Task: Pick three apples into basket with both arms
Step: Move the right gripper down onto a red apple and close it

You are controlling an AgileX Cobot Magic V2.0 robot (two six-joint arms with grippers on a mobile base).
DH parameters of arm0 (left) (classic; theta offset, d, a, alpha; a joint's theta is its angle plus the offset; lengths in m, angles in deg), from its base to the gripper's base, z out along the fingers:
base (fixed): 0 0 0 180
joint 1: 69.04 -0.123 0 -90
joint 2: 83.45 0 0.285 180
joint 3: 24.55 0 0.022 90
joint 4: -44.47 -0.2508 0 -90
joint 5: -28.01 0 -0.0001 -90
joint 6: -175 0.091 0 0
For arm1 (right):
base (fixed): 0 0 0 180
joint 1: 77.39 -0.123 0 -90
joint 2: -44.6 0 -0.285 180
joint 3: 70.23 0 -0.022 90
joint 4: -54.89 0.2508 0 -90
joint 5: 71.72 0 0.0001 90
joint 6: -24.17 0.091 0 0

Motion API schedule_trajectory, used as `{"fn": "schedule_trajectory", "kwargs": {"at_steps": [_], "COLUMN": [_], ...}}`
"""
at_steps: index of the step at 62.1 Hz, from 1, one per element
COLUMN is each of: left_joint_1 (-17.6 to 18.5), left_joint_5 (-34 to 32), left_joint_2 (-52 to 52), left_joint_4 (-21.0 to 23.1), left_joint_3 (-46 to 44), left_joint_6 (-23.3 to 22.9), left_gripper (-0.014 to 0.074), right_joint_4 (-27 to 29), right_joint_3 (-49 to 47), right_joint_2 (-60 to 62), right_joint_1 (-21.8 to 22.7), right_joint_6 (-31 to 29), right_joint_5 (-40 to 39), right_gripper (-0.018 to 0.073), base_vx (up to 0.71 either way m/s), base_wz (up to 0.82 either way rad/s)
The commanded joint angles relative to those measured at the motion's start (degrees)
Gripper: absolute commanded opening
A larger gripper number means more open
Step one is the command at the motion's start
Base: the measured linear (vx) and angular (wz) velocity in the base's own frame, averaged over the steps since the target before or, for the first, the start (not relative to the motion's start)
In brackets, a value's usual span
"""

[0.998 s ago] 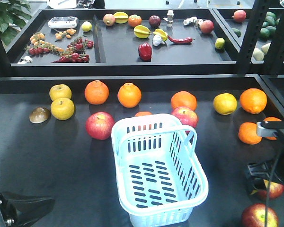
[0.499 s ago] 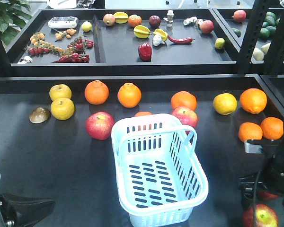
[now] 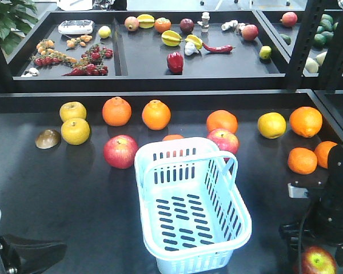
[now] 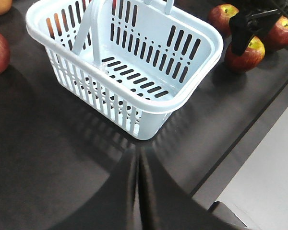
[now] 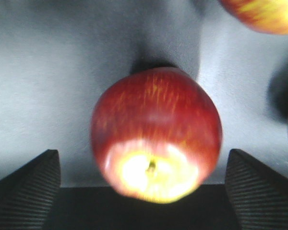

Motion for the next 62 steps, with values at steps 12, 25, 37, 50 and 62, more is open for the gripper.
{"fn": "schedule_trajectory", "kwargs": {"at_steps": [12,25,37,50,62], "left_joint_1": [0.18,0.18,0.18,0.18,0.18], "left_joint_5": [-2.39,-2.39,-2.45,-2.51,-2.91], "left_joint_2": [0.13,0.13,0.13,0.13,0.13], "left_joint_4": [1.79,1.79,1.79,1.79,1.79], "left_joint_3": [-1.37,-1.37,-1.37,-1.37,-1.37], "left_joint_6": [-0.51,-0.51,-0.51,-0.51,-0.51], "left_gripper": [-0.0006,-0.0006,-0.0006,-0.0006,-0.0006], "right_joint_4": [-2.13,-2.13,-2.13,-1.43,6.9], "right_joint_3": [-1.29,-1.29,-1.29,-1.29,-1.29], "right_joint_2": [-1.94,-2.11,-0.44,9.36,24.02], "right_joint_1": [0.23,0.23,0.23,0.16,0.16], "right_joint_6": [-0.19,-0.6,-0.78,-2.17,-8.33], "right_joint_5": [0.68,0.44,1.48,4.9,8.53], "right_gripper": [0.0631,0.0522,0.0285,0.0036,-0.0009], "base_vx": [0.0,0.0,0.0,0.0,0.0], "base_wz": [0.0,0.0,0.0,0.0,0.0]}}
